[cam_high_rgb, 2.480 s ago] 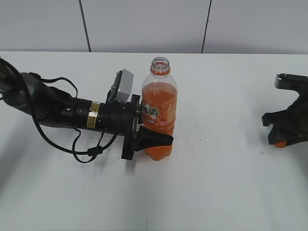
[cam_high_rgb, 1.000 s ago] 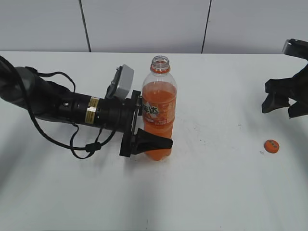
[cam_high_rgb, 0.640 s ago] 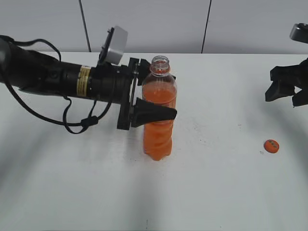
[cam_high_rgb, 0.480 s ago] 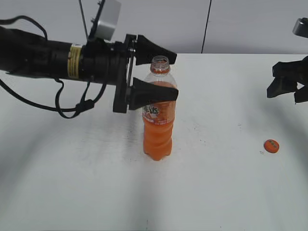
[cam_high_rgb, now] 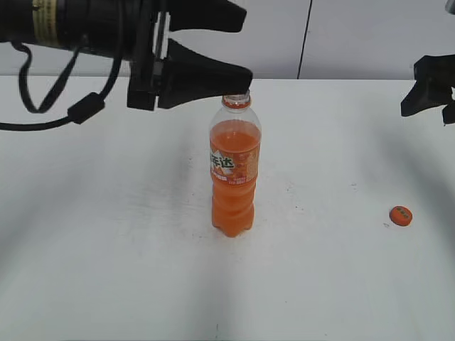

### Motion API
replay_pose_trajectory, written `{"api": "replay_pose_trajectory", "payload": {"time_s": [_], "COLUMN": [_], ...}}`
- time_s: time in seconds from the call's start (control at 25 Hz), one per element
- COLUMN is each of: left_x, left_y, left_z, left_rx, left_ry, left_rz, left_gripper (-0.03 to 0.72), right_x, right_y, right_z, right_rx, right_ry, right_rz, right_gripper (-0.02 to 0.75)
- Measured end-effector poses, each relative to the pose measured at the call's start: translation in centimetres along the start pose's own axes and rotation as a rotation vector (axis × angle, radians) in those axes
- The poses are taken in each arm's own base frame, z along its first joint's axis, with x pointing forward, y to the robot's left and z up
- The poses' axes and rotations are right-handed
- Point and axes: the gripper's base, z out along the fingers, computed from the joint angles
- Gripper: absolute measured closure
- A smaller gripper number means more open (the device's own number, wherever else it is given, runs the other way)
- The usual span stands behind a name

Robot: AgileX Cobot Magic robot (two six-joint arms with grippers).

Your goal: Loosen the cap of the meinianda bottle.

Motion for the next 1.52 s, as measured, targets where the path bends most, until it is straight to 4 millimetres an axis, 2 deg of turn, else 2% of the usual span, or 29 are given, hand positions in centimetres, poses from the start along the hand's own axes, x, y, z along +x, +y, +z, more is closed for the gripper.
{"api": "replay_pose_trajectory", "payload": {"time_s": [0.16, 0.4, 0.56, 0.84, 1.0, 1.08, 1.32, 1.52], "left_x": [-1.8, -6.1, -6.6, -4.8, -2.7, -1.6, 2.0, 4.7], "left_y": [-0.7, -1.8, -0.8, 3.2, 3.9, 3.7, 2.6, 2.8], "left_z": [-1.8, -4.8, -6.9, -10.9, -13.1, -13.4, -12.7, -13.1], "left_rx": [-0.102, -0.253, -0.414, -0.934, -1.215, -1.262, -1.267, -1.363], "left_ry": [0.162, 0.114, 0.118, 0.236, 0.334, 0.351, 0.32, 0.419], "left_rz": [-0.051, -0.115, -0.11, -0.081, -0.106, -0.154, -0.42, -0.498], "left_gripper": [0.097, 0.097, 0.097, 0.097, 0.1, 0.1, 0.101, 0.101], "right_x": [-0.1, 0.0, 0.4, 0.8, 1.1, 1.2, 1.3, 1.6], "right_y": [0.3, 0.7, 0.8, 0.9, 0.9, 0.9, 0.9, 1.0], "right_z": [-1.4, -2.8, -2.9, -2.9, -2.9, -2.9, -2.9, -3.0], "right_rx": [-0.005, -0.012, -0.02, -0.029, -0.035, -0.037, -0.038, -0.045], "right_ry": [-0.025, -0.038, 0.0, 0.044, 0.074, 0.086, 0.094, 0.128], "right_rz": [-0.009, -0.018, -0.019, -0.019, -0.019, -0.019, -0.019, -0.02], "right_gripper": [0.224, 0.224, 0.224, 0.224, 0.224, 0.224, 0.224, 0.224]}}
